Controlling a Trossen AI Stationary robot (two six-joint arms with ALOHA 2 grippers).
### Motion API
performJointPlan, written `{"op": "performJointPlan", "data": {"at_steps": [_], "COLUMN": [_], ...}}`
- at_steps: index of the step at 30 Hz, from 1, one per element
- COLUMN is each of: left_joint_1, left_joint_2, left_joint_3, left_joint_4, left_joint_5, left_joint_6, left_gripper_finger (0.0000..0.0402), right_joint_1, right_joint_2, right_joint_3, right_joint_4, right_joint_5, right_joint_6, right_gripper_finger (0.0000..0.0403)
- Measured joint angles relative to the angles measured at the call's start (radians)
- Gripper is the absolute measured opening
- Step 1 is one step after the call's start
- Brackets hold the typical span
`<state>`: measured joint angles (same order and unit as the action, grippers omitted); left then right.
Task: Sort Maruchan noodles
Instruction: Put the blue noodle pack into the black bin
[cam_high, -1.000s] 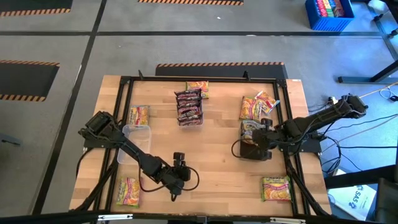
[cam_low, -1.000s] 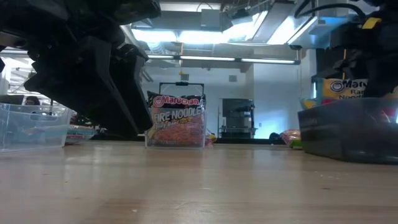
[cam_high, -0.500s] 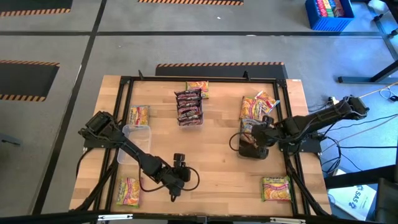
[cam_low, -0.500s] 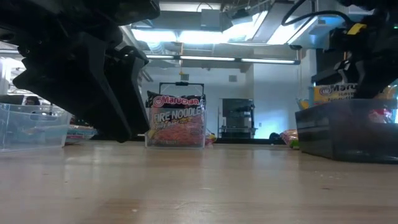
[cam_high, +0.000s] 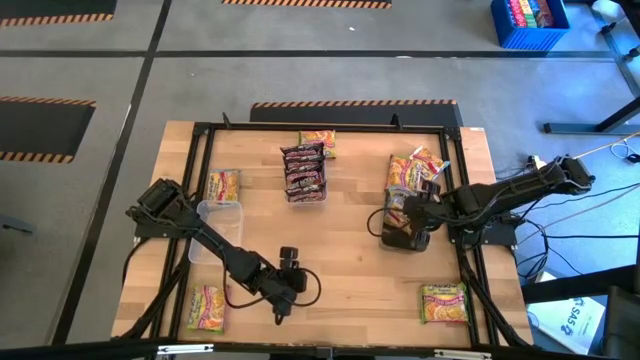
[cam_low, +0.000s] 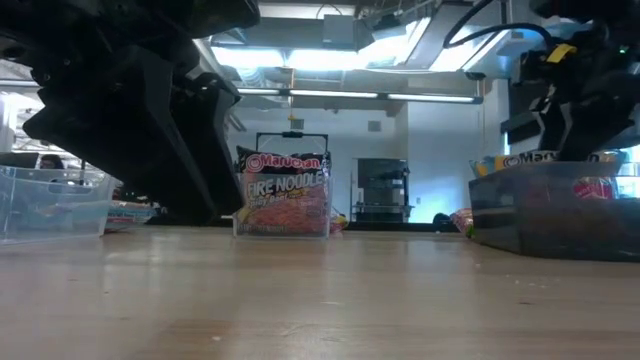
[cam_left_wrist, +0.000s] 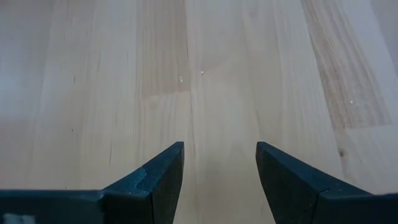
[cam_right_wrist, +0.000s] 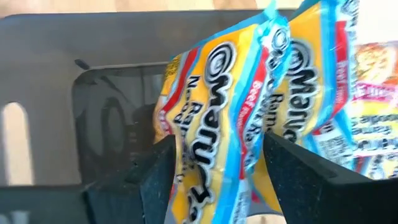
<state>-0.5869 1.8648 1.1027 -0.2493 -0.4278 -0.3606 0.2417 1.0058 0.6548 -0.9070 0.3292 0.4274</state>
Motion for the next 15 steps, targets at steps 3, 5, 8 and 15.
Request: {"op": "performJointPlan", "data": {"at_steps": [3, 5, 8, 15], "left_joint_1": [0.000, 0.000, 0.000, 0.000], "left_joint_2": [0.000, 0.000, 0.000, 0.000], "left_joint_3": [0.000, 0.000, 0.000, 0.000], "left_joint_4": [0.005, 0.005, 0.005, 0.005], "left_joint_5": [0.000, 0.000, 0.000, -0.005], "left_joint_6": [0.005, 0.005, 0.005, -0.003], "left_gripper_finger": [0.0195, 0.0195, 0.0195, 0.0195], "right_joint_1": [0.000, 0.000, 0.000, 0.000], "right_joint_2": [0.000, 0.000, 0.000, 0.000], "right_joint_3": [0.000, 0.011, 0.043, 0.155], "right_joint_4": [-0.001, -0.018, -0.056, -0.143], "right_joint_5": [-0.023, -0.047, -0.083, -0.124], "right_joint_6": [0.064, 0.128, 0.168, 0.234], "right_gripper_finger": [0.0225, 0.0225, 0.0225, 0.0225]}}
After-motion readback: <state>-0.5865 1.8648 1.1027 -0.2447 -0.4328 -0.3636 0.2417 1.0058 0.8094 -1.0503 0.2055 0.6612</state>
